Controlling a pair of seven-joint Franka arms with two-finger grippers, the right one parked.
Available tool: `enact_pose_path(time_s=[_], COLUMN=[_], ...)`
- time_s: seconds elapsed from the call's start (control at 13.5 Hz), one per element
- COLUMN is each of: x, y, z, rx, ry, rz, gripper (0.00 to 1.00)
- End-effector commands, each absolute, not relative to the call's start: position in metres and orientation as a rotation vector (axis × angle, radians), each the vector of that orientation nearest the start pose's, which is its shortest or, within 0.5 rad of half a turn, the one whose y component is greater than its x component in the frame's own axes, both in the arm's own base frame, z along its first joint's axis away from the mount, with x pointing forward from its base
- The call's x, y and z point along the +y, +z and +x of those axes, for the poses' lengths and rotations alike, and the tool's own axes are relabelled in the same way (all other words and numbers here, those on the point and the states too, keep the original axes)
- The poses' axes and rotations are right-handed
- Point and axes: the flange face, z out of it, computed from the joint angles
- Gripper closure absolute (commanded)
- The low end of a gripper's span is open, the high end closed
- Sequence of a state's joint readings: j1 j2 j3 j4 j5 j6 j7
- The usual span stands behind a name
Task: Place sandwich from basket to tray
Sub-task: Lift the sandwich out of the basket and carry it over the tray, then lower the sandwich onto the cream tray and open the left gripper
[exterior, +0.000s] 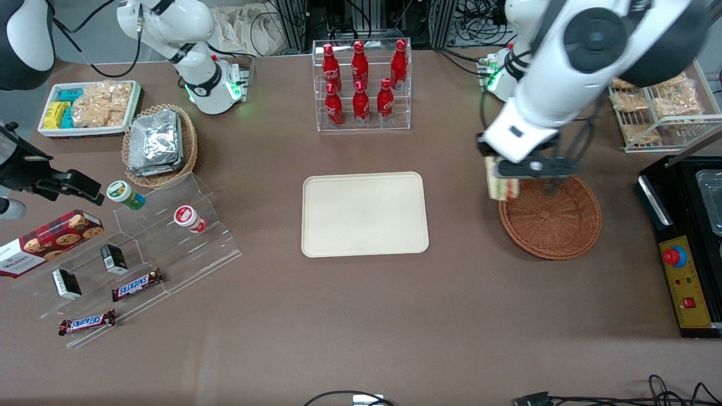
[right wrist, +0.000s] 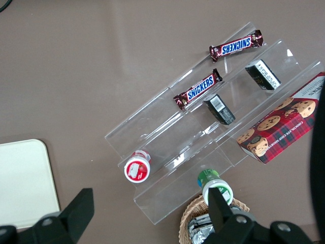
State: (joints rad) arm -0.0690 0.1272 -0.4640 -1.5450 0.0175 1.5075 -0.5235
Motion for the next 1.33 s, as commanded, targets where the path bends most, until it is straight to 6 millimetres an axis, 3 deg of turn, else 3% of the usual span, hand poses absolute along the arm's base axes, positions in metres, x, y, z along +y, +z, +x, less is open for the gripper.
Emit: enact_pose_path(time_s=[0.0,0.3,0.52,0.74,0.96,1.26], x=[-0.323,-0.355,-0.366,-0.371,-0.391,-0.410], y=[0.557,0.533,0.499,0.440,0.367,0.292], z=[0.499,0.492,0.492,0.508,0.508,0.503], rx=[-0.010,0.075,0.106,0.106,0.076,0.056], ry=[0.276,0.277,0.234,0.207,0.141,0.086], rz=[-3.094,-3.114,-3.109,-3.095,-3.074,-3.020], gripper=[0.78,0.78,0.78,0.78,0.78,0.78])
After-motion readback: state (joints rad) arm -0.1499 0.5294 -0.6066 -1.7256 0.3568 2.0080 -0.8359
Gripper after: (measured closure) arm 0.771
